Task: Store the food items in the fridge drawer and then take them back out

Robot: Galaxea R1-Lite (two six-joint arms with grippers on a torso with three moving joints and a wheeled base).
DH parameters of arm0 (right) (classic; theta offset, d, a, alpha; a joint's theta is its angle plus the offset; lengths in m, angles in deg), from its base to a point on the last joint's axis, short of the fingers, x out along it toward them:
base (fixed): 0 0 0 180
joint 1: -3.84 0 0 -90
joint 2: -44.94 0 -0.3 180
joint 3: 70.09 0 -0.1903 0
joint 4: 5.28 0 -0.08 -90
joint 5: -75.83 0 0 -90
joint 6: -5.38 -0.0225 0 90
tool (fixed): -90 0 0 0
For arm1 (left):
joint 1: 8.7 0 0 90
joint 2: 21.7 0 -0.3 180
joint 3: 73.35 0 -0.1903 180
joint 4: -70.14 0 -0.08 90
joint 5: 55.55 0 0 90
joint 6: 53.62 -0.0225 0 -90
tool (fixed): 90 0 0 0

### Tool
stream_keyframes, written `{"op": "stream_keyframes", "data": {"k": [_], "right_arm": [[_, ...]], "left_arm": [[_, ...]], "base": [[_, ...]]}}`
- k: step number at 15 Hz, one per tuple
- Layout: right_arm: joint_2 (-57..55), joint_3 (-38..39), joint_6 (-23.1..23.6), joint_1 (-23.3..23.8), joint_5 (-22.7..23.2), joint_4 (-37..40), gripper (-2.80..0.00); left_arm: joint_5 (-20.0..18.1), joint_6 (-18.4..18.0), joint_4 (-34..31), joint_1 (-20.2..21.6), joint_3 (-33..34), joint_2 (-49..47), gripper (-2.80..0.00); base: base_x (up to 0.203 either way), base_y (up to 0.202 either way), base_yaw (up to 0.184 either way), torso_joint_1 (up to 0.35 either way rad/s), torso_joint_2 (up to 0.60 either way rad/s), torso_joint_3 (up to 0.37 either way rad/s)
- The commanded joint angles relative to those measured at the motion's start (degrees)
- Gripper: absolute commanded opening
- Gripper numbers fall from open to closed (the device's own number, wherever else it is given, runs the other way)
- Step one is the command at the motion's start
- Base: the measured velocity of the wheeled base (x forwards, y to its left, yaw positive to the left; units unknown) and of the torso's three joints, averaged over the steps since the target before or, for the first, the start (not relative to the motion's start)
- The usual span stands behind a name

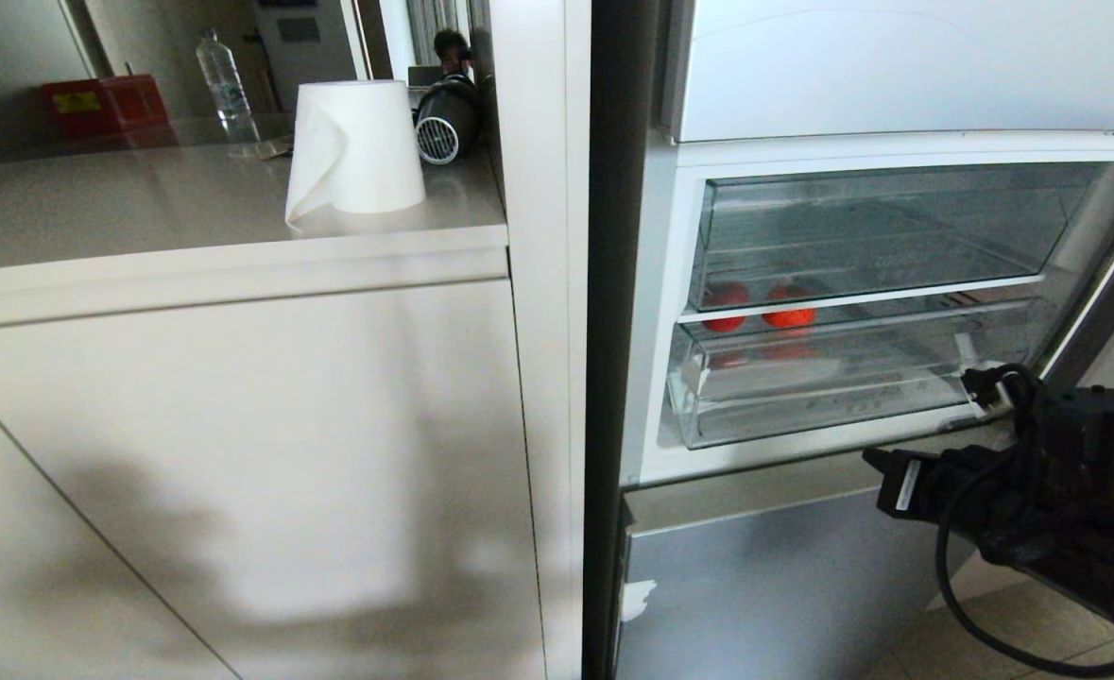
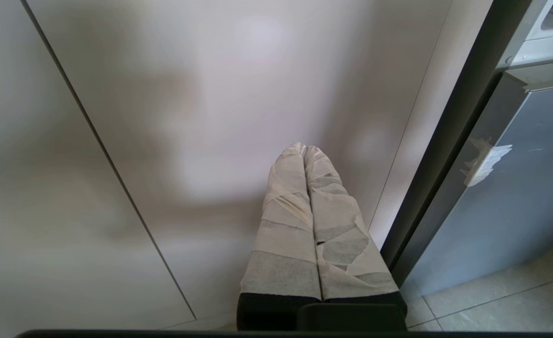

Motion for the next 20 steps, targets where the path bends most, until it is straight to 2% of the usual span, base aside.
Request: {"op": "stream_keyframes", "data": {"k": [1, 6, 10, 13, 20], "right_arm": [[-0.2, -0.8, -0.3, -0.1, 0.2, 0.6, -2.80], [-11.2, -10.5, -1.2, -0.9, 0.2, 0.7, -2.80], [-15.6, -16.7, -1.5, -1.5, 0.0, 0.6, -2.80], [-15.7, -19.3, -4.2, -1.8, 0.0, 0.5, -2.80], [-19.9, -22.6, -4.4, -3.1, -0.1, -2.4, -2.80]], "left_arm": [[0.0, 0.0, 0.0, 0.0, 0.0, 0.0, -2.80], [0.0, 0.0, 0.0, 0.0, 0.0, 0.0, -2.80], [0.0, 0.0, 0.0, 0.0, 0.0, 0.0, -2.80], [0.0, 0.0, 0.0, 0.0, 0.0, 0.0, -2.80], [0.0, 0.0, 0.0, 0.0, 0.0, 0.0, -2.80]], "base": [[0.000, 0.000, 0.000, 0.000, 0.00, 0.000], [0.000, 0.000, 0.000, 0.000, 0.00, 0.000], [0.000, 0.000, 0.000, 0.000, 0.00, 0.000], [0.000, 0.000, 0.000, 0.000, 0.00, 0.000], [0.000, 0.000, 0.000, 0.000, 0.00, 0.000]]}}
